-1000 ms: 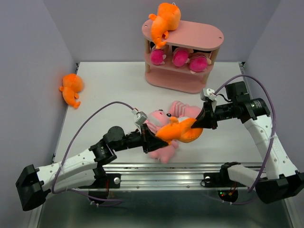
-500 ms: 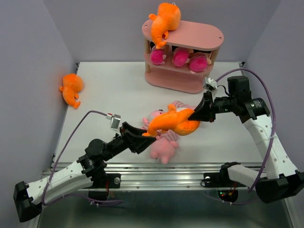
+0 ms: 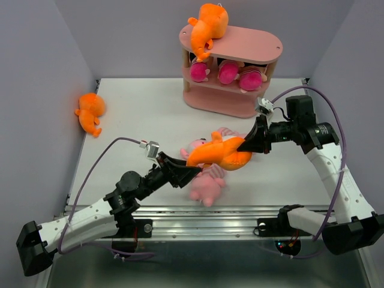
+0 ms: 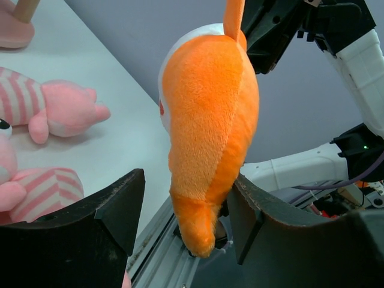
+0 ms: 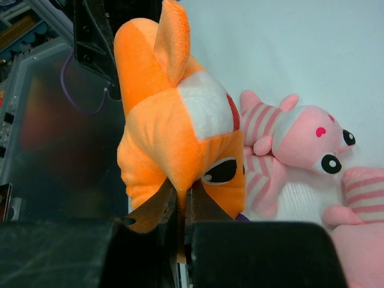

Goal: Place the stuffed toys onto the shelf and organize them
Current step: Pass the stuffed toy from the right arm to the left, then place the stuffed toy onto shelf

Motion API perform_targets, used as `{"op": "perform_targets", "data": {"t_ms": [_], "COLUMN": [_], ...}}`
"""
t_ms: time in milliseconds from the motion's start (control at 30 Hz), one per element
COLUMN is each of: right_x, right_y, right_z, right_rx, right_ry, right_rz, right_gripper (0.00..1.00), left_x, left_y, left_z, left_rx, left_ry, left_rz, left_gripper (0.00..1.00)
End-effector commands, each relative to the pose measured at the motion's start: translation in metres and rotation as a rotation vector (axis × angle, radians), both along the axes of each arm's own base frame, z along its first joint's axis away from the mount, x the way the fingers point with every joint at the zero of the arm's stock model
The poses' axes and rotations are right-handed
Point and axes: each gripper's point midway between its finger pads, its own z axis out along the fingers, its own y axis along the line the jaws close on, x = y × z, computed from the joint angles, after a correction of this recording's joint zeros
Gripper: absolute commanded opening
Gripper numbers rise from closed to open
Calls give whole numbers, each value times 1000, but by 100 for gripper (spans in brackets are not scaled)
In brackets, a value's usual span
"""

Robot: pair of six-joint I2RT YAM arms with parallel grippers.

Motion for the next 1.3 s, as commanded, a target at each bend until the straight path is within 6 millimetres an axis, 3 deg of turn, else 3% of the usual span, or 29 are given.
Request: {"op": "perform_targets", "data": {"t_ms": [0, 433, 533, 633, 667, 700, 767, 800, 867, 933, 1000, 1167, 1267], "right_x": [-5, 6, 7, 7, 7, 7, 8, 8, 8, 7, 11, 44, 57], "right_y": [2, -2, -2, -3, -3, -3, -3, -4, -4, -5, -6, -27, -38], "right_z": [4, -11, -10, -9, -9, -8, -10, -10, -11, -10, -7, 4, -9], "right_rx": [19, -36, -37, -41, -42, -42, -48, -50, -54, -55, -59, -144, -175], "right_ry": [-20, -29, -35, -46, -46, -49, -49, -49, -56, -68, -95, -232, -245], "right_rz": [34, 0, -3, -11, -12, -14, -20, -23, -28, -35, -58, -307, -425], "right_gripper": [1, 1, 1, 1, 1, 2, 4, 6, 13, 39, 99, 100, 100], "left_x": [3, 4, 5, 6, 7, 7, 7, 7, 8, 10, 15, 28, 36], "left_y": [3, -1, -5, -6, -5, -5, -2, 0, 4, 8, 13, 28, 37], "left_z": [48, 59, 59, 62, 62, 64, 65, 67, 68, 68, 70, 95, 120], "left_rx": [-104, -100, -88, -86, -87, -88, -94, -97, -91, -75, -54, 29, 78], "left_ry": [-92, -121, -123, -129, -130, -133, -140, -146, -158, -165, -184, -238, -294], "left_rz": [23, 21, 17, 19, 22, 26, 38, 43, 60, 84, 121, 237, 305], "left_gripper": [64, 62, 47, 20, 20, 9, 0, 0, 0, 0, 0, 0, 0]}}
